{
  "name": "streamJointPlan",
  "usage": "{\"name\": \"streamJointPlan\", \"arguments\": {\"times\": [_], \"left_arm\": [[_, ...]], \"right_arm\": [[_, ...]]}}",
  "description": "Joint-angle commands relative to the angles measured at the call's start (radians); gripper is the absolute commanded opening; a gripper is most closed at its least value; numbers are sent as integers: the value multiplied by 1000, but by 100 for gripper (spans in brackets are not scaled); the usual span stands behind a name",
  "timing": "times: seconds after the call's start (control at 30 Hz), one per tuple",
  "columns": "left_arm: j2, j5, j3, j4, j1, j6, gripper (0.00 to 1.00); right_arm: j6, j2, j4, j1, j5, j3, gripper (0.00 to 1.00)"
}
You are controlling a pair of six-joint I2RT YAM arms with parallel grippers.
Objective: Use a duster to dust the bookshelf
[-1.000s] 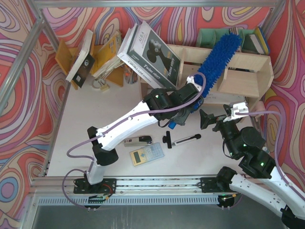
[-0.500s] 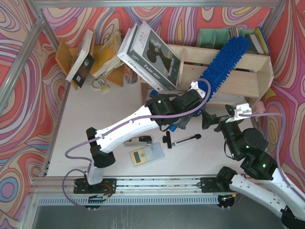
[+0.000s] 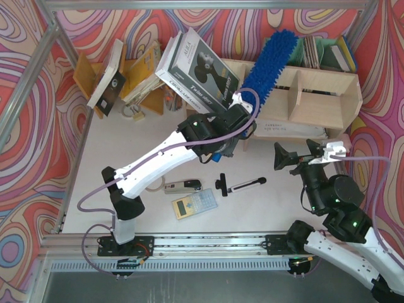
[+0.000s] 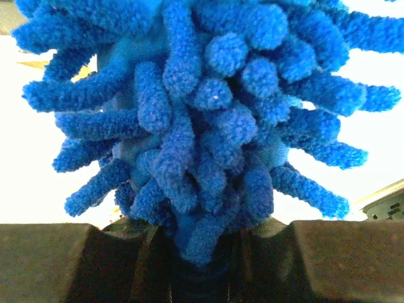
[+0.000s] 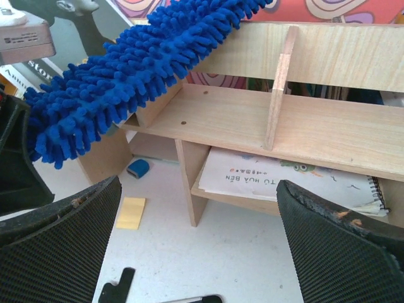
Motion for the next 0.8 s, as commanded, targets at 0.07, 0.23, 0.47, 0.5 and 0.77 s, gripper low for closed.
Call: {"name": "streamJointPlan", "arguments": {"times": [0.07,0.23,0.47,0.5,0.77], "left_arm": [[15,-14,48,18,-37,23,0],[38,19,68,24,-73,45,0],[32,64,62,44,-115,78,0],[27,69,57,51,-121,84,0],[-59,28,-40,148,-140,109,0]], "right_arm": [[3,-47,63,0,88,-16,99],[15,-65,81,-1,221,-26,99],[62,-79,70,-1,414,-18,99],[65,-85,72,-1,412,-19,99],[66,-92,75,0,354,-21,99]]}}
